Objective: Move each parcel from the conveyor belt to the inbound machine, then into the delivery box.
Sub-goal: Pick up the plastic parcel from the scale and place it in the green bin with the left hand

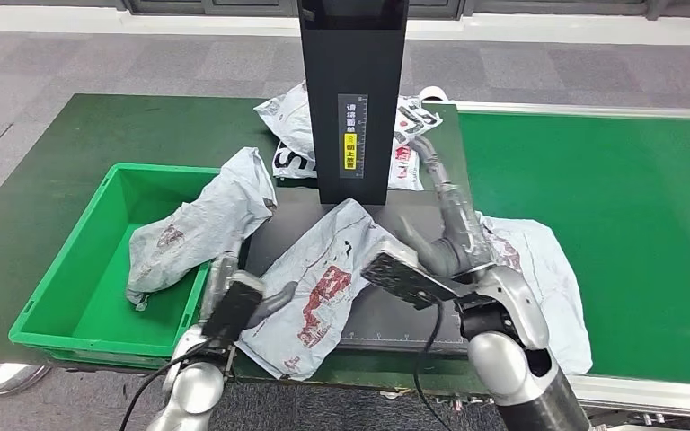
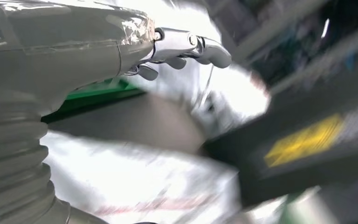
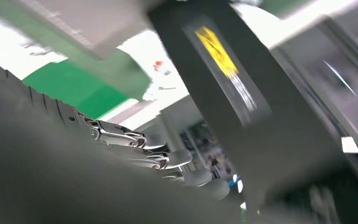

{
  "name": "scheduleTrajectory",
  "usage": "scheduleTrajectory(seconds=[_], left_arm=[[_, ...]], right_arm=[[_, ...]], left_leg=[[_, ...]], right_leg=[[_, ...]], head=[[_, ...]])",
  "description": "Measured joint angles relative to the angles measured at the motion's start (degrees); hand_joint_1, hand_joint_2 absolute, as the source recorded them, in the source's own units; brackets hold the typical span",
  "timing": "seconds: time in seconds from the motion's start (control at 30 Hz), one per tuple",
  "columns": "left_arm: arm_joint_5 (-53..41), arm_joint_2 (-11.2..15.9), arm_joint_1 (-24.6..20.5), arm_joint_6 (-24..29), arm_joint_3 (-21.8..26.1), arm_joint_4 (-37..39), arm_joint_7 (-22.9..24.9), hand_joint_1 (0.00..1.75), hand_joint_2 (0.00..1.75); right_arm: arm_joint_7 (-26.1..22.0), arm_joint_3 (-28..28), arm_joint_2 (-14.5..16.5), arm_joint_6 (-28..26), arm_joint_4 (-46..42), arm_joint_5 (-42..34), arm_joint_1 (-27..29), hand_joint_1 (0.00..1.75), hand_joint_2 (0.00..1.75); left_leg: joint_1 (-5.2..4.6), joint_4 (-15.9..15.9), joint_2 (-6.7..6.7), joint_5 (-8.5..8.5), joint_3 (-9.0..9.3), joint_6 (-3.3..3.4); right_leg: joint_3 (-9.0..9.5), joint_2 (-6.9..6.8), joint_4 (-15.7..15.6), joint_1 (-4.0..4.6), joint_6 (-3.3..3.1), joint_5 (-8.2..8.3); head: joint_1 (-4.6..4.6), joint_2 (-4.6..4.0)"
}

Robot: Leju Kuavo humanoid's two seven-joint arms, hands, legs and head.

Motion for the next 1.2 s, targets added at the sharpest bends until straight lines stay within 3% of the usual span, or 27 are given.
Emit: scheduleTrajectory(seconds=[0.1,0.27,0.4,0.57,0.8,1.07,1.2], left_arm=[[-10.92,-0.04,-5.26,-4.67,-3.15,8.77,3.65,0.00,1.75],[-17.04,-0.20,-14.16,-8.97,-8.09,26.03,4.27,0.04,1.75],[-17.94,-0.22,-19.52,-10.03,-10.79,36.59,2.58,1.72,1.75],[-17.95,-0.20,-24.25,-10.30,-13.00,45.09,0.63,1.75,1.75],[-17.96,-0.15,-27.93,-10.30,-14.39,50.27,0.42,1.75,1.75],[-14.26,0.08,-29.28,-8.14,-14.17,51.76,-0.75,1.75,1.75],[-6.36,1.52,-27.67,-6.82,-11.70,46.28,-2.04,1.75,1.75]], right_arm=[[-2.38,-3.66,1.37,-3.35,-4.14,-4.70,4.14,0.00,1.75],[-4.66,-7.13,3.80,-3.67,-5.58,-7.15,7.91,0.00,1.75],[-5.35,-8.50,5.40,-3.45,-5.59,-7.63,8.54,0.00,1.75],[-5.47,-9.75,6.93,-2.66,-5.60,-7.59,8.73,0.00,1.75],[-5.47,-10.66,7.91,-2.63,-5.61,-7.55,9.01,0.00,1.75],[-5.28,-11.31,8.14,-3.43,-6.48,-6.75,10.44,0.00,1.75],[-4.87,-12.41,8.14,-5.24,-8.45,-5.71,12.90,0.00,1.75]], left_leg=[[0.00,0.00,-0.01,0.01,0.00,0.01],[-0.03,0.00,0.24,0.01,0.08,0.01],[-0.04,-0.01,0.17,0.06,0.14,0.06],[-0.02,-0.02,0.13,0.01,0.40,0.14],[-0.03,-0.03,0.14,-0.20,0.48,0.30],[-0.03,-0.03,0.14,-0.14,1.15,0.25],[-0.03,-0.03,0.19,-0.13,0.98,0.21]], right_leg=[[0.09,-0.03,-0.01,-0.02,0.00,0.02],[0.06,0.23,-0.01,-0.08,0.01,0.14],[0.20,0.16,0.00,-0.07,0.01,0.13],[0.56,0.08,-0.01,-0.11,0.08,0.05],[1.21,0.06,-0.04,-0.14,0.15,-0.13],[1.33,0.07,-0.03,-0.13,0.12,-0.11],[1.08,0.17,-0.02,-0.10,0.07,-0.08]], head=[[0.01,0.00],[0.01,0.00],[0.02,0.00],[0.01,0.00],[0.02,0.00],[0.02,0.00],[0.02,0.00]])
